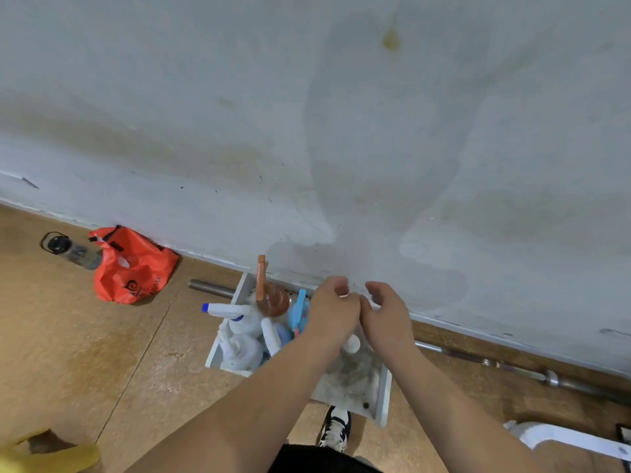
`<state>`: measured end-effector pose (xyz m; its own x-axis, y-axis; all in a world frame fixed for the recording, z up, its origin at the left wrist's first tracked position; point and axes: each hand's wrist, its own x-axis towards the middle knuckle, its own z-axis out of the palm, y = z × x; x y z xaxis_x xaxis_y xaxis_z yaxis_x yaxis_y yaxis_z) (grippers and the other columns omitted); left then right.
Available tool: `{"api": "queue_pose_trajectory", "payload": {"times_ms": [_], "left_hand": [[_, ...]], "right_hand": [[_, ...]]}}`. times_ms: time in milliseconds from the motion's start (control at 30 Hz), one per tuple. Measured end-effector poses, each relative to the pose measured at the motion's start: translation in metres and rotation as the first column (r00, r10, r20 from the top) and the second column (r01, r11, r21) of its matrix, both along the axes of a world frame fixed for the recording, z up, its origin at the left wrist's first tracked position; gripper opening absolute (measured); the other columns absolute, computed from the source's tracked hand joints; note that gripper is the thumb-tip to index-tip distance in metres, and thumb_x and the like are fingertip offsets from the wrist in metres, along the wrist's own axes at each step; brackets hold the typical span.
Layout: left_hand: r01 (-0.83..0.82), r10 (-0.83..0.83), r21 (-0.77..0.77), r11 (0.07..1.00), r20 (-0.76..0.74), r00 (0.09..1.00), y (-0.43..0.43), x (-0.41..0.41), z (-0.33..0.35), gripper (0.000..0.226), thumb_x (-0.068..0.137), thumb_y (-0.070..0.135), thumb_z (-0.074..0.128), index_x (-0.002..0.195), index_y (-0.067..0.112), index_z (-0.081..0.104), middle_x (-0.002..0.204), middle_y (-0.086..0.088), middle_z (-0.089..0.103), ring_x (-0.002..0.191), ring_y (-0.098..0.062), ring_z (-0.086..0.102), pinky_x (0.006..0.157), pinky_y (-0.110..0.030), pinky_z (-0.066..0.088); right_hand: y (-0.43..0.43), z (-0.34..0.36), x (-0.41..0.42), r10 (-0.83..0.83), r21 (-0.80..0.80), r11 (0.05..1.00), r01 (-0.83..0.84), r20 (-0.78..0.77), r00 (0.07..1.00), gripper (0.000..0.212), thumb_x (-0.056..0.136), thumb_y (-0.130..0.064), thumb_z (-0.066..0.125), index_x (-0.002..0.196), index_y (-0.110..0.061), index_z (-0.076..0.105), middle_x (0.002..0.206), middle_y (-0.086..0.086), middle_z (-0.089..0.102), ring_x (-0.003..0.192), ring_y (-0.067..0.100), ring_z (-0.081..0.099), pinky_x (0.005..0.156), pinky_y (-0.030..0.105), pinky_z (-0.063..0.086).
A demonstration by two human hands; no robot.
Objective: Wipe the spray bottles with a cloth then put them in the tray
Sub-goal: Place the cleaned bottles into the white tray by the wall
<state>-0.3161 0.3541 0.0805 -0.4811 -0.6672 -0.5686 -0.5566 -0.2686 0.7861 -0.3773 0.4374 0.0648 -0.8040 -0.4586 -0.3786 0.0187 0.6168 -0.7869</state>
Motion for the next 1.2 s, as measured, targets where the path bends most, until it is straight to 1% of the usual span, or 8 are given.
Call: {"api": "queue_pose_trajectory", "payload": {"times_ms": [133, 300, 433, 533, 733, 967, 1100, 1200], "left_hand": [[0.000, -0.008, -0.057, 0.998, -0.133, 0.991, -0.045, 0.008, 0.018, 0.018, 0.092, 0.011, 0.064, 0.094, 0.028, 0.069, 0.104, -0.005, 0.076, 0.101, -0.027, 0.073, 0.098, -0.048, 0.058], [0.072, -0.107, -0.214, 0.974, -0.154, 0.982, -0.129, 0.027, 0.036, 0.025, 0.095, 0.004, 0.062, 0.086, 0.026, 0.071, 0.094, -0.009, 0.078, 0.088, -0.027, 0.076, 0.083, -0.039, 0.061], [0.271, -0.271, -0.407, 0.872, 0.058, 0.961, -0.204, 0.056, 0.032, 0.037, 0.096, -0.005, 0.049, 0.103, 0.021, 0.074, 0.104, 0.001, 0.074, 0.102, -0.021, 0.070, 0.093, -0.030, 0.054], [0.649, -0.566, -0.407, 0.643, 0.319, 0.761, -0.236, 0.071, 0.026, 0.054, 0.092, -0.011, 0.045, 0.128, 0.021, 0.068, 0.136, 0.002, 0.061, 0.129, -0.018, 0.056, 0.107, -0.020, 0.038], [0.958, -0.860, -0.252, 0.136, 0.451, 0.241, -0.253, 0.071, -0.009, 0.059, 0.096, 0.009, 0.066, 0.150, 0.028, 0.053, 0.169, 0.006, 0.025, 0.153, -0.016, 0.026, 0.120, -0.022, 0.023], [0.913, -0.809, -0.407, 0.004, 0.536, 0.242, -0.264, 0.073, -0.027, 0.031, 0.098, 0.027, 0.064, 0.128, 0.034, 0.067, 0.130, 0.007, 0.051, 0.120, -0.016, 0.048, 0.095, -0.035, 0.048], [0.902, -0.768, -0.430, -0.019, 0.584, 0.262, -0.271, 0.079, -0.026, 0.028, 0.101, 0.037, 0.060, 0.127, 0.032, 0.067, 0.122, 0.004, 0.055, 0.117, -0.017, 0.048, 0.090, -0.034, 0.049], [0.902, -0.776, -0.428, 0.055, 0.550, 0.308, -0.277, 0.086, -0.027, 0.023, 0.101, 0.036, 0.062, 0.122, 0.030, 0.068, 0.118, 0.005, 0.057, 0.114, -0.015, 0.051, 0.091, -0.034, 0.050]], "right_hand": [[-0.033, 0.026, 0.006, 0.045, -0.113, 0.992, -0.048, -0.027, 0.999, 0.014, 0.098, -0.015, 0.061, 0.107, -0.022, 0.070, 0.099, -0.007, 0.073, 0.092, 0.005, 0.067, 0.073, 0.009, 0.046], [-0.067, 0.026, 0.025, 0.087, -0.013, 0.996, -0.086, 0.059, 0.994, 0.011, 0.095, -0.022, 0.066, 0.102, -0.016, 0.073, 0.095, 0.000, 0.074, 0.088, 0.019, 0.067, 0.080, 0.035, 0.055], [-0.086, 0.009, 0.042, 0.120, 0.150, 0.978, -0.142, 0.145, 0.982, 0.022, 0.092, -0.028, 0.069, 0.090, -0.007, 0.073, 0.087, 0.013, 0.074, 0.073, 0.019, 0.061, 0.068, 0.031, 0.048], [-0.098, 0.004, 0.055, 0.098, 0.233, 0.962, -0.142, 0.189, 0.977, 0.027, 0.091, -0.033, 0.071, 0.077, -0.011, 0.065, 0.070, 0.003, 0.060, 0.060, 0.008, 0.050, 0.058, 0.024, 0.040], [-0.118, -0.007, 0.073, 0.021, 0.428, 0.900, -0.085, 0.152, 0.988, 0.042, 0.091, -0.032, 0.071, 0.124, -0.012, 0.056, 0.112, 0.005, 0.067, 0.092, 0.019, 0.062, 0.067, 0.025, 0.045], [-0.124, -0.028, 0.076, -0.039, 0.466, 0.885, -0.006, 0.087, 0.995, 0.040, 0.099, -0.030, 0.059, 0.138, -0.022, 0.059, 0.125, 0.006, 0.069, 0.106, 0.024, 0.066, 0.089, 0.033, 0.055], [-0.126, -0.028, 0.071, -0.067, 0.350, 0.937, 0.012, 0.145, 0.987, 0.067, 0.099, -0.021, 0.055, 0.159, -0.041, 0.031, 0.118, 0.007, 0.066, 0.077, 0.018, 0.070, 0.059, 0.018, 0.055], [-0.131, -0.028, 0.064, 0.028, 0.294, 0.954, -0.063, 0.122, 0.992, 0.048, 0.103, -0.020, 0.049, 0.148, -0.033, 0.053, 0.141, 0.005, 0.056, 0.089, 0.015, 0.064, 0.062, 0.010, 0.053]]}}
